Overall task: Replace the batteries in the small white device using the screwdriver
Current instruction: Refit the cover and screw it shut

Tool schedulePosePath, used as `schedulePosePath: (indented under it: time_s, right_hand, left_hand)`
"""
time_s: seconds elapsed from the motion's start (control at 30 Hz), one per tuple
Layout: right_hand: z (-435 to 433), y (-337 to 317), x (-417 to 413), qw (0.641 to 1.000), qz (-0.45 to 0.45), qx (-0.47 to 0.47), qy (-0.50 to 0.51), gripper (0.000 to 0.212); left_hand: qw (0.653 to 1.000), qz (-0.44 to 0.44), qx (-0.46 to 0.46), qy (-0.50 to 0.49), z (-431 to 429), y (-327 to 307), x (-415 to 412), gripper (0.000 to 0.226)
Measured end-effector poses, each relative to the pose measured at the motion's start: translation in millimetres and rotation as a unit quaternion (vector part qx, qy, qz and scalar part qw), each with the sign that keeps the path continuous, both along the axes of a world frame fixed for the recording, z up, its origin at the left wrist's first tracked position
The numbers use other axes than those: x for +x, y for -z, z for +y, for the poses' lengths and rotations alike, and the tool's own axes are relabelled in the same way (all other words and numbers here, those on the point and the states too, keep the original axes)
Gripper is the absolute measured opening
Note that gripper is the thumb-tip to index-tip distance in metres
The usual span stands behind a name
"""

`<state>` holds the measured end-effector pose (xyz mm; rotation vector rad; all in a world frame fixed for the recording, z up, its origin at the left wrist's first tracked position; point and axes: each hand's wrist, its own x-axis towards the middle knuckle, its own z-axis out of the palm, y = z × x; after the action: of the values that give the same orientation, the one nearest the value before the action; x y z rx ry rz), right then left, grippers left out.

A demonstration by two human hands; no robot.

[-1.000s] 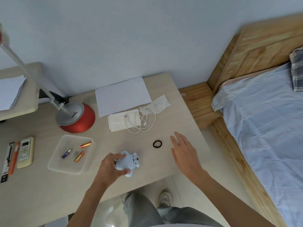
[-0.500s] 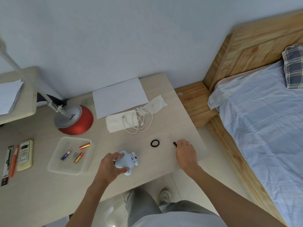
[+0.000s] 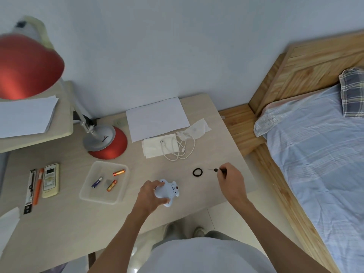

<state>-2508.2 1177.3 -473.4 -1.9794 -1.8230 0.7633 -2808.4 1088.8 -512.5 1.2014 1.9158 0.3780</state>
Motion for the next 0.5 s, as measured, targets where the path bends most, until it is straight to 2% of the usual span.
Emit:
schedulePosePath:
  time_s: [0.17,0.37,0.5]
  right_hand:
    - [-10,-26,-32,0.998,0.031,0.025,-0.049,0.004]
    - [-24,-33,-79,0.982,-0.009,0.014,-0.188,0.007]
    - [-30,-22,-97,0.972,-0.046,-0.031,-0.229,0.015]
  left_hand:
    - [1.000,-0.013,-0.001,0.023,3,-5,-3,0.077]
    - [0.999,-0.028,0.001,0.041,6,-5,-10,0.076]
    - [0.999,-0.040,-0.001,0.035,6,-4,-10,0.078]
